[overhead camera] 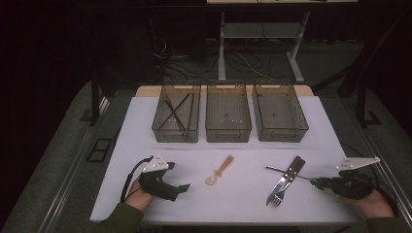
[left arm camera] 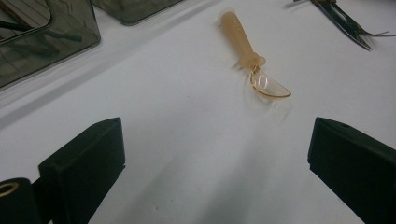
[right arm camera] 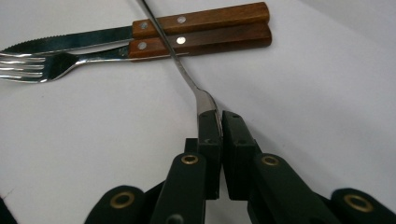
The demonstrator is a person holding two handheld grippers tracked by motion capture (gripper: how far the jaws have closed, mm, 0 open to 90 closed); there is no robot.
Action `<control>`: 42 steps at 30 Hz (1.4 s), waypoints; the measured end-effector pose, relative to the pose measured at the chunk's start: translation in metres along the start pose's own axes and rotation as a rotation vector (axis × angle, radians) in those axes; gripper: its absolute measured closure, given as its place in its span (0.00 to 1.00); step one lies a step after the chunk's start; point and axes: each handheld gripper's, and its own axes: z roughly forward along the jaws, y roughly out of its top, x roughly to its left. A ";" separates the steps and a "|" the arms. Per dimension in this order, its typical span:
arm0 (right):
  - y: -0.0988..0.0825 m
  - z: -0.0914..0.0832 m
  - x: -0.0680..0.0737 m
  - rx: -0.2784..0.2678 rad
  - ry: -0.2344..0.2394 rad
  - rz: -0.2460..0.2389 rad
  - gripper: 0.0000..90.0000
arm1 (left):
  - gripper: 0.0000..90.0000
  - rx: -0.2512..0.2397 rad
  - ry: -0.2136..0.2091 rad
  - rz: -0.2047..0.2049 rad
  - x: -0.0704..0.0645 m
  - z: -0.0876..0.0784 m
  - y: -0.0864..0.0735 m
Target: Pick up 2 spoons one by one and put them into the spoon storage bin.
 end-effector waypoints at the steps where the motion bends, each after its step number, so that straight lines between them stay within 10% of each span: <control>1: 0.000 0.000 0.000 0.000 0.000 0.000 0.97 | 0.03 0.000 0.000 0.000 0.000 0.000 0.000; 42: 0.037 -0.001 0.006 -0.198 -0.014 0.133 0.97 | 0.03 0.000 -0.009 0.030 -0.001 0.005 0.001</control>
